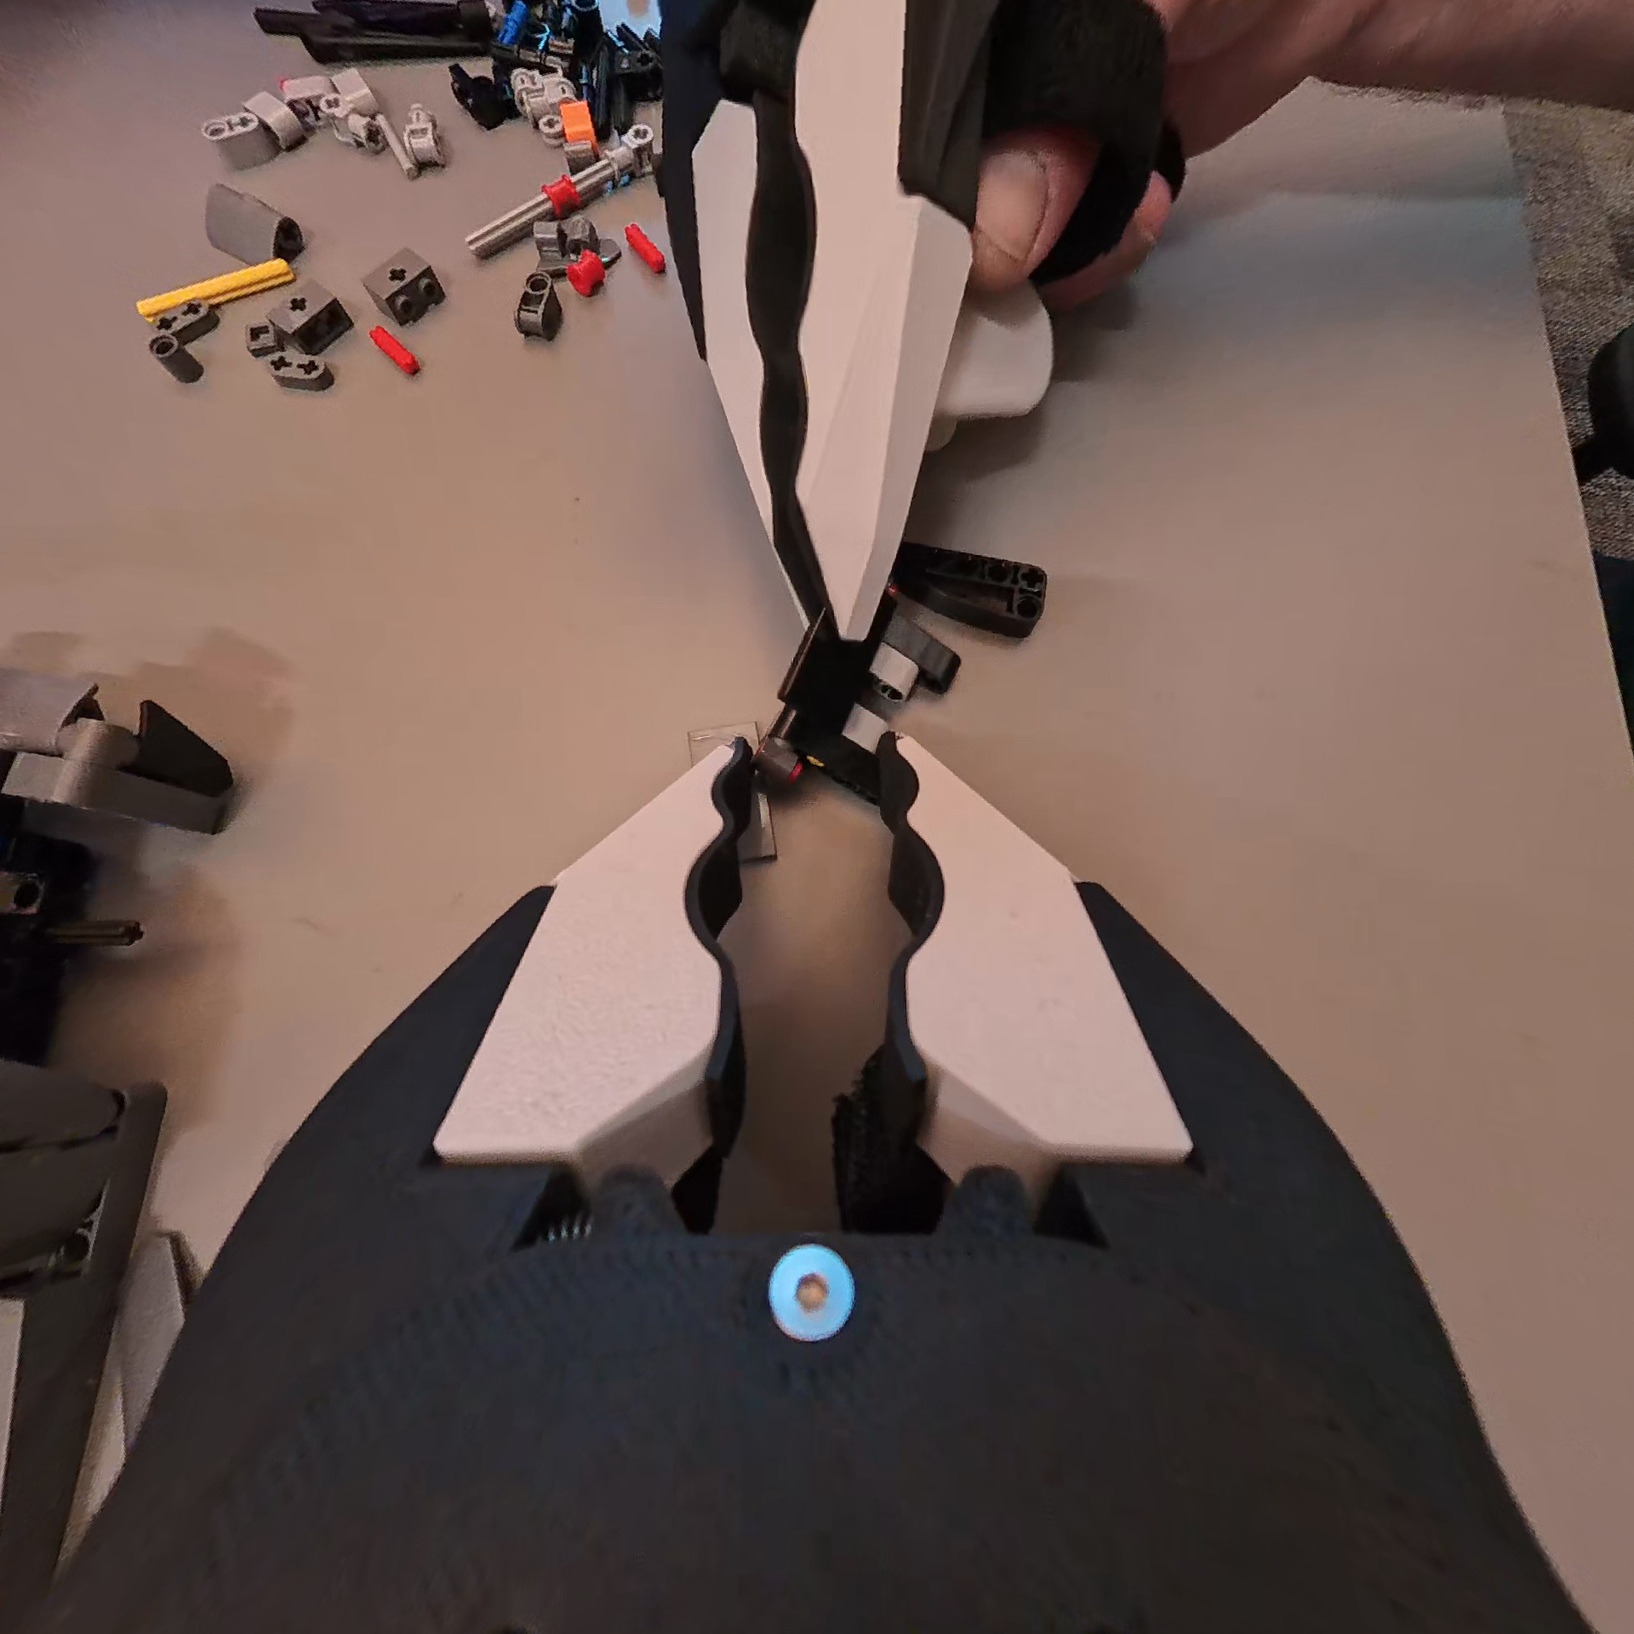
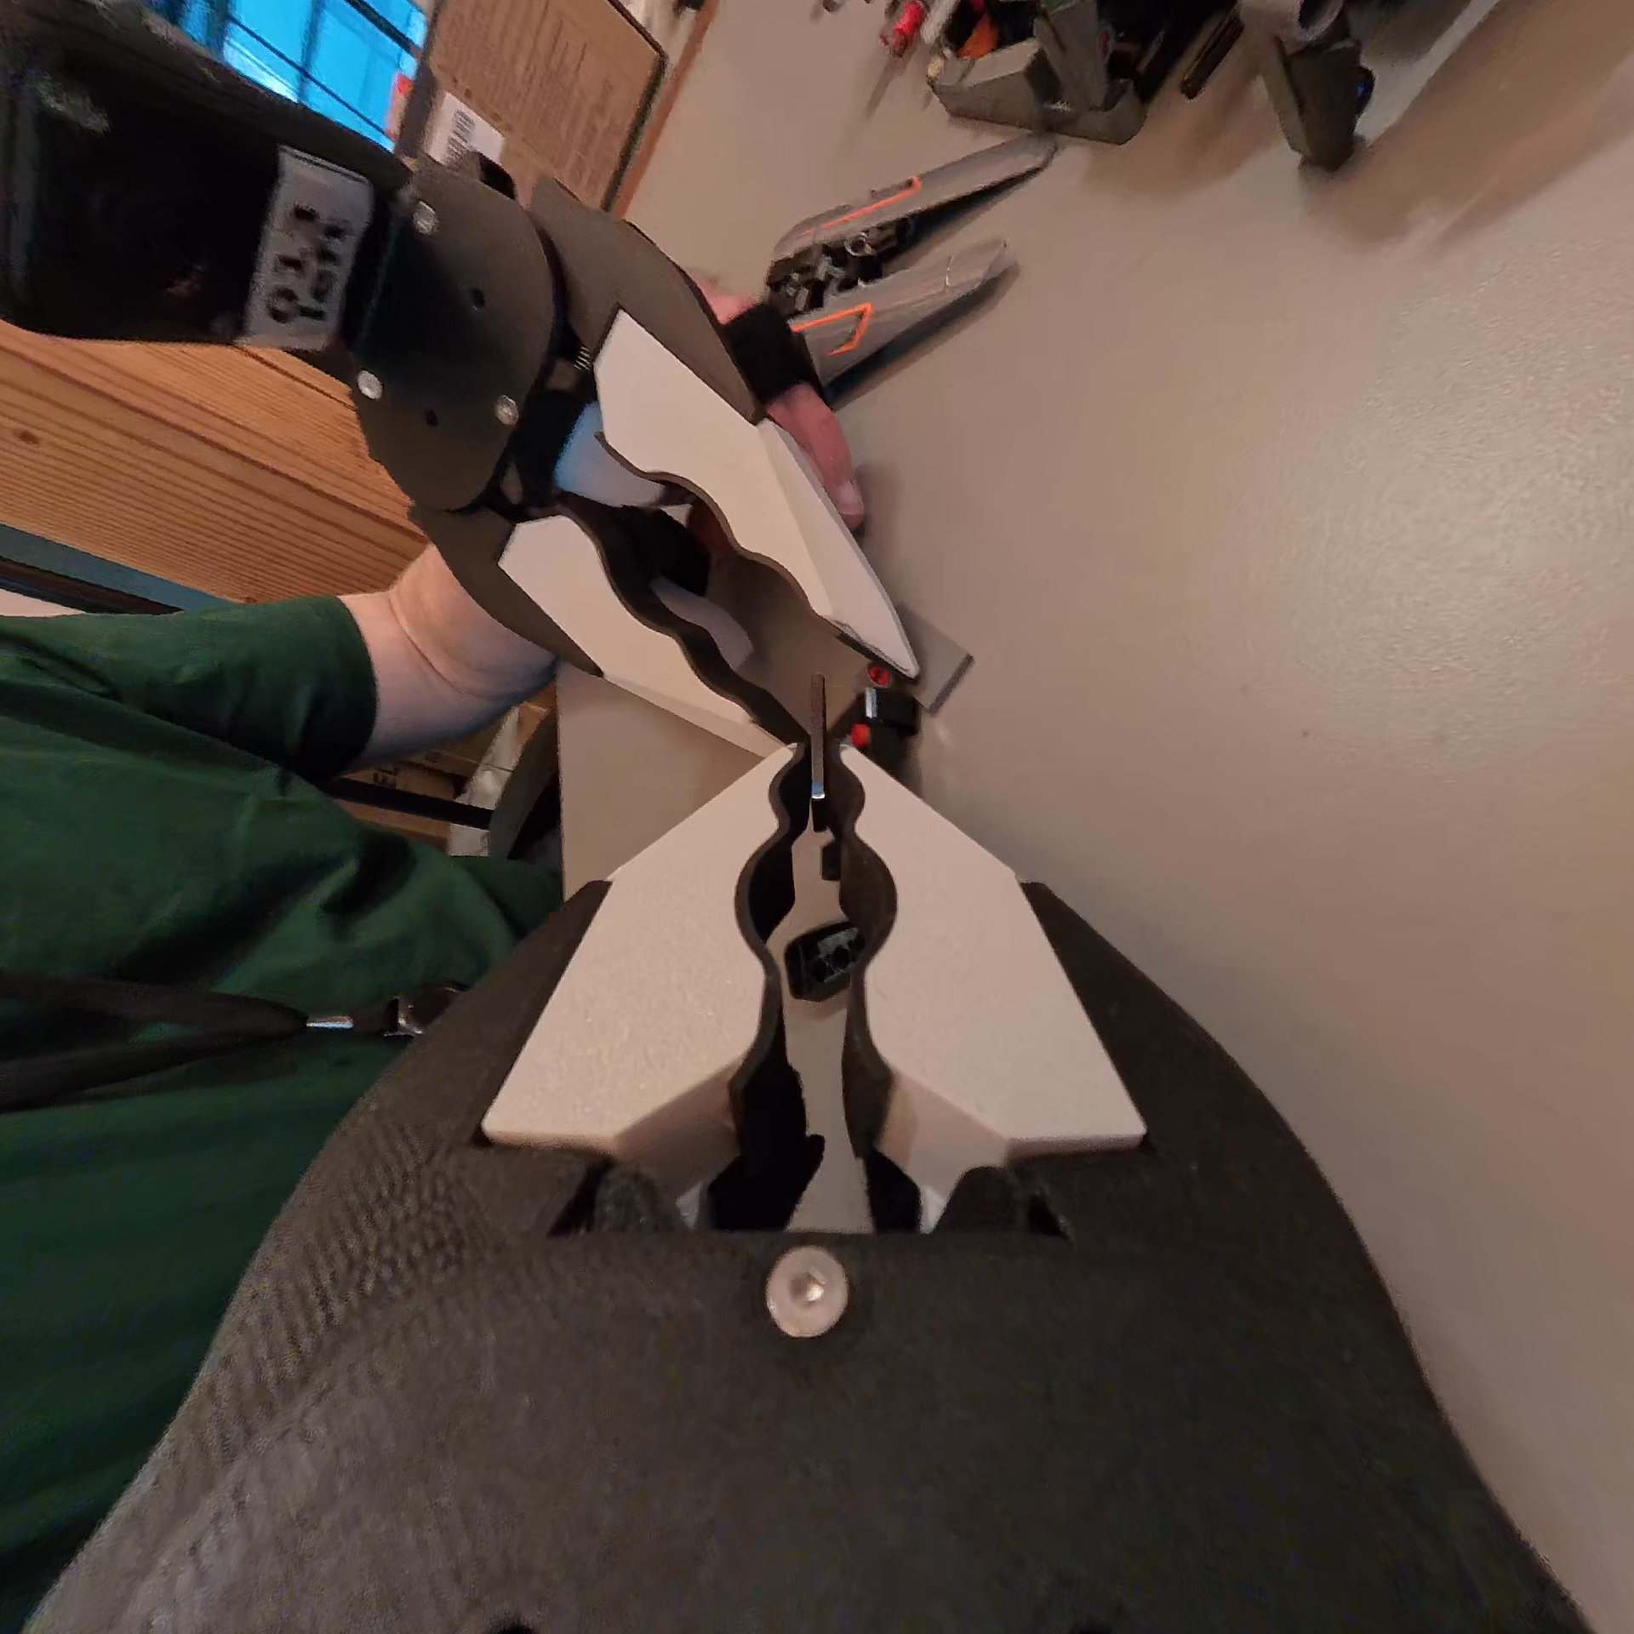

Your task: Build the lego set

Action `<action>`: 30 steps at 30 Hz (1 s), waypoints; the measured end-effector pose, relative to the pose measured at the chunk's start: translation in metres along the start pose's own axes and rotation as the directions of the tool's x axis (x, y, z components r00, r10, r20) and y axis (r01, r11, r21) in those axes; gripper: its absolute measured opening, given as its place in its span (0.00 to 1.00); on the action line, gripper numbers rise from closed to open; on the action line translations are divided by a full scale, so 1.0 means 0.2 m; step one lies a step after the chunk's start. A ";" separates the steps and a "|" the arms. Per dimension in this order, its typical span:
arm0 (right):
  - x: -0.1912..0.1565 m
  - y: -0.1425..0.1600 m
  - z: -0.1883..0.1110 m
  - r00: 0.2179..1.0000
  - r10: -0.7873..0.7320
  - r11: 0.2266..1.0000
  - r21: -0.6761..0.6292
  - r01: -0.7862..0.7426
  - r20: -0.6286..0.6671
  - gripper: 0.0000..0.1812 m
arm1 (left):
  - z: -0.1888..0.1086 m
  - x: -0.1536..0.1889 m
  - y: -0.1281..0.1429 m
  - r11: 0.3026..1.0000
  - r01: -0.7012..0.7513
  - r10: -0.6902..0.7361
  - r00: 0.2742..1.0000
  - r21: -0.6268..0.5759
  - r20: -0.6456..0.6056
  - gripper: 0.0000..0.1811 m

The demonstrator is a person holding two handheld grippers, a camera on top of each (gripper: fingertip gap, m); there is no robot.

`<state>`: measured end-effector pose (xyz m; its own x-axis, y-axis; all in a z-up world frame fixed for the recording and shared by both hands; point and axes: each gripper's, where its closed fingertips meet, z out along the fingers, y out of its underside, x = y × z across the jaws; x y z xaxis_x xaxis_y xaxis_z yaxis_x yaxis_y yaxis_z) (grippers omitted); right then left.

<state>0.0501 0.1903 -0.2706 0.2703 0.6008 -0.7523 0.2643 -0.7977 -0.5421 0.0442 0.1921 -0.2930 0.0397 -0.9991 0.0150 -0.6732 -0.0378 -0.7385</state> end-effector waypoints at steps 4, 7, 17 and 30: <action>0.03 0.00 0.00 0.999 0.009 1.000 0.005 -0.009 -0.049 0.00 | 0.00 0.00 0.00 1.000 0.003 -0.003 1.000 0.001 0.004 0.14; 0.05 0.00 0.00 0.998 0.015 1.000 0.013 -0.014 -0.068 0.00 | 0.00 -0.01 0.00 1.000 0.004 -0.004 1.000 0.001 0.016 0.15; 0.07 -0.01 -0.01 0.995 0.024 0.999 0.027 -0.021 -0.099 0.01 | 0.01 -0.02 0.00 1.000 -0.004 0.004 1.000 0.000 0.028 0.15; 0.08 -0.01 -0.01 0.993 0.096 0.995 0.026 -0.095 -0.067 0.02 | 0.01 -0.02 0.00 1.000 -0.005 0.005 1.000 -0.001 0.028 0.14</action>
<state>0.0552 0.2005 -0.2807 0.3562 0.5233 -0.7742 0.2133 -0.8522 -0.4779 0.0458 0.1955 -0.2934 0.0565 -0.9984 -0.0077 -0.6745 -0.0325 -0.7376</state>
